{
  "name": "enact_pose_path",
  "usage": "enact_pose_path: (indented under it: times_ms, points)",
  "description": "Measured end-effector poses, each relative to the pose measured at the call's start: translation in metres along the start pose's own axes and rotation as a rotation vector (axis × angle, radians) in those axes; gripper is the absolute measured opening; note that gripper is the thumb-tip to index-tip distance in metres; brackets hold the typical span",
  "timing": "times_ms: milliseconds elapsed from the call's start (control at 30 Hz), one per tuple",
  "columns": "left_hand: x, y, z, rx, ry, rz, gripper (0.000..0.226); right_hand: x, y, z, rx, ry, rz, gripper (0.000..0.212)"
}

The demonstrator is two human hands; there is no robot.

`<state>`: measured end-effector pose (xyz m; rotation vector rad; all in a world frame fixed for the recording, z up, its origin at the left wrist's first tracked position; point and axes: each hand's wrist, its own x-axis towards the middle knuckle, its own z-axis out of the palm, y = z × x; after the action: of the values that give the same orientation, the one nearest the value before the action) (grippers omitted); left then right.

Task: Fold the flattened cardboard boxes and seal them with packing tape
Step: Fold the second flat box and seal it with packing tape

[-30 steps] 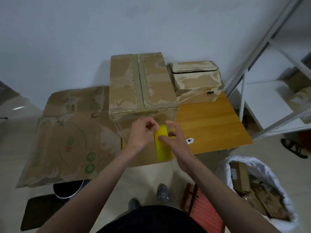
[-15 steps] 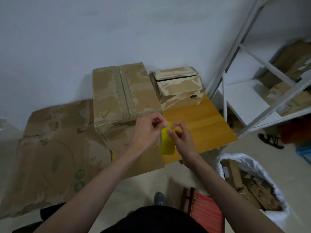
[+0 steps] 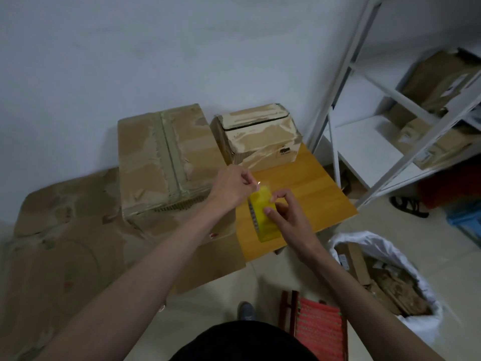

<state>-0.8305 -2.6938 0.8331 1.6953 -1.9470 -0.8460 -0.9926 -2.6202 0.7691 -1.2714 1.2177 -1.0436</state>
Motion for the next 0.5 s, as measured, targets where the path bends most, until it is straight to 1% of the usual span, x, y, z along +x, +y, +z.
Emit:
enact_pose_path:
  times_ms: [100,233,367,400,467,500]
  points:
    - [0.01,0.003,0.01,0.047,-0.046,-0.009,0.026,0.003,-0.001,-0.008,-0.006,-0.004,0.011,0.014]
    - [0.023,0.006,0.02,0.088,-0.108,-0.047,0.015,0.007,0.005,-0.017,-0.037,-0.025,-0.017,0.013]
    - [0.03,0.004,0.032,0.165,-0.1,-0.026,0.01,0.017,0.014,-0.026,-0.073,-0.038,0.011,0.015]
    - [0.032,0.004,0.036,0.232,-0.095,-0.001,0.014,0.021,0.016,-0.029,-0.077,-0.03,0.026,0.018]
    - [0.04,0.004,0.044,0.403,-0.105,0.049,0.038,0.031,0.023,-0.037,-0.04,0.011,0.096,0.033]
    - [0.045,0.003,0.047,0.452,-0.122,0.064,0.05,0.037,0.027,-0.041,-0.034,0.031,0.132,0.041]
